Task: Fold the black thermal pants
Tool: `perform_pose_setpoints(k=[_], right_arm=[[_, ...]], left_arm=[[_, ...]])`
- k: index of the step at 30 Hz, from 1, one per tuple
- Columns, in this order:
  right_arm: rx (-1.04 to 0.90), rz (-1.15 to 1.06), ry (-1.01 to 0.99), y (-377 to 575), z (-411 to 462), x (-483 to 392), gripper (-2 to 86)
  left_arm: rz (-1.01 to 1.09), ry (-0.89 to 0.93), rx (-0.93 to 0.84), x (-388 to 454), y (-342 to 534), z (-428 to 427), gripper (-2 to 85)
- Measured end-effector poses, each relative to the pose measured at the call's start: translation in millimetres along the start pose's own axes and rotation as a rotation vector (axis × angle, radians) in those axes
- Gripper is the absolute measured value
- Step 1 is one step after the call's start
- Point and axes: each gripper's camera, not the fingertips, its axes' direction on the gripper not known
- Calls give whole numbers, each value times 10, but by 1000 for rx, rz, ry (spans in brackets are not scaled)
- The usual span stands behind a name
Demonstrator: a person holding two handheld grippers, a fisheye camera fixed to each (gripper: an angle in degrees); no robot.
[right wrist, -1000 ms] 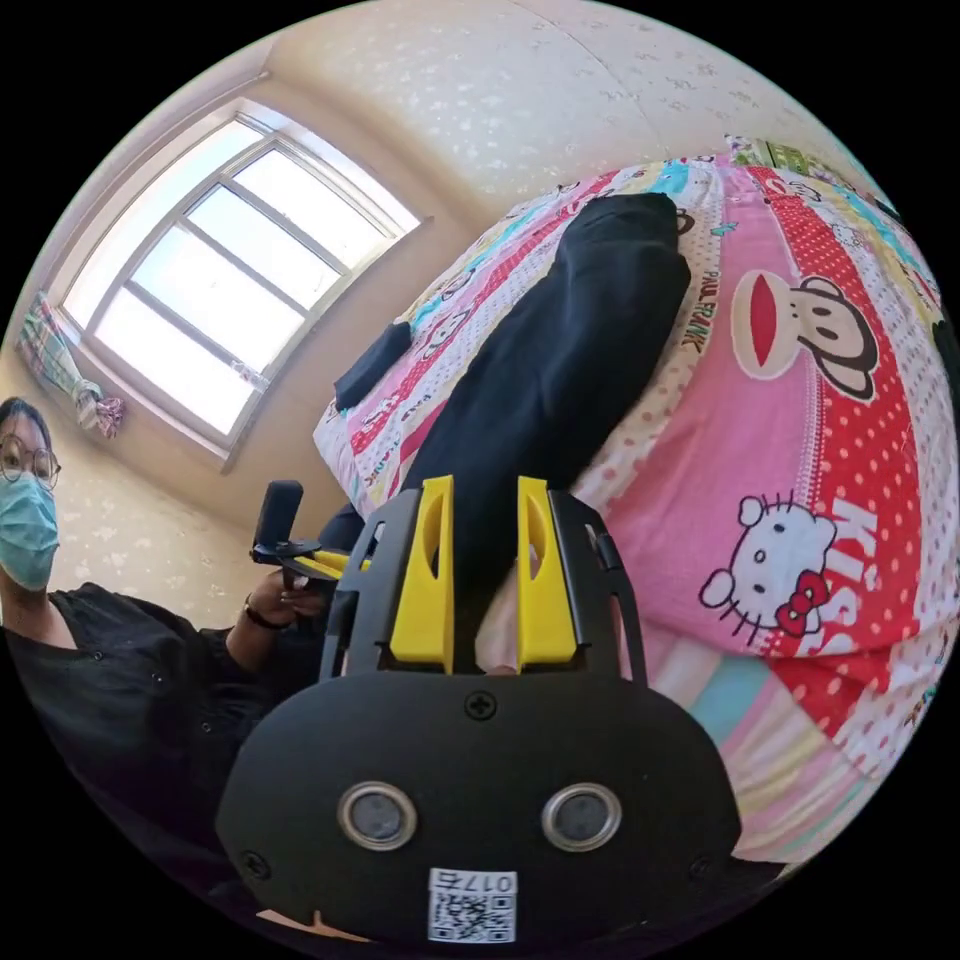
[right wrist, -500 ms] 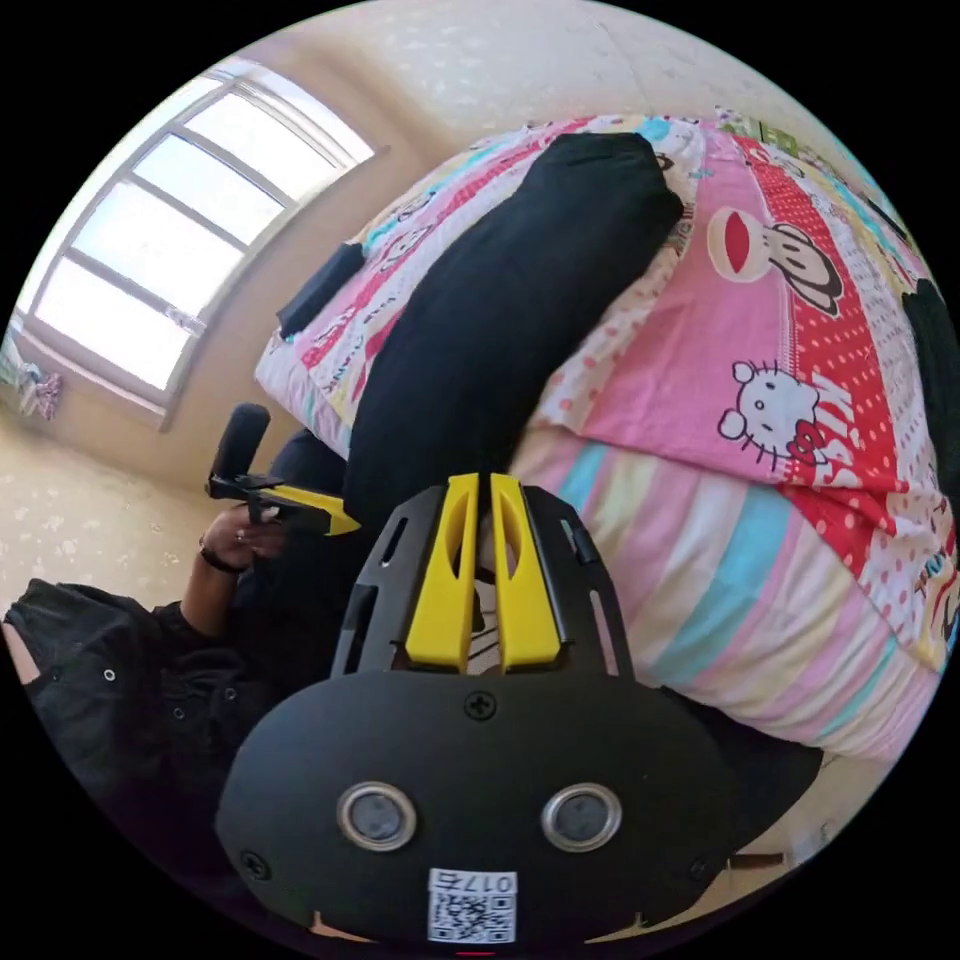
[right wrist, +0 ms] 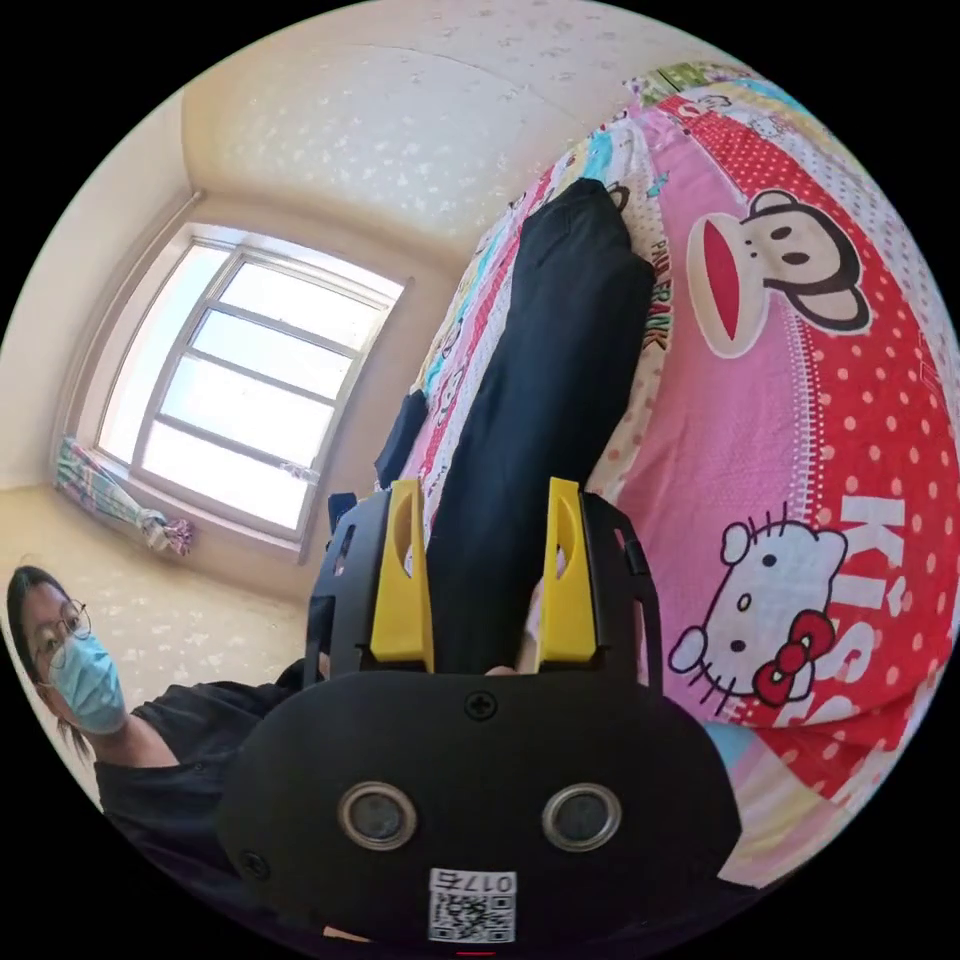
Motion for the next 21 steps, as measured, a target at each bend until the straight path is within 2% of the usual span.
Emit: perform_pose_setpoints(k=[3, 6, 9, 13, 16, 18, 21], right_arm=[[47, 29, 30, -75, -116, 192, 169], [67, 58, -90, -202, -180, 374, 170], [57, 81, -173, -428, -116, 437, 172], [-39, 77, -80, -803, 134, 229, 168], [-107, 14, -12, -866, 306, -43, 150], [-202, -47, -54, -756, 439, -223, 110], [-87, -114, -156, -308, 254, -568, 60]], left_arm=[[-45, 24, 69, -160, -18, -11, 151], [-33, -47, 18, -245, -78, 90, 167], [-64, 38, -13, -348, -200, 191, 166], [-109, 53, -85, -434, -424, 390, 160], [-99, 5, -196, -418, -553, 635, 137], [-74, 38, -217, -385, -490, 746, 115], [-51, 76, -154, -286, -253, 574, 60]])
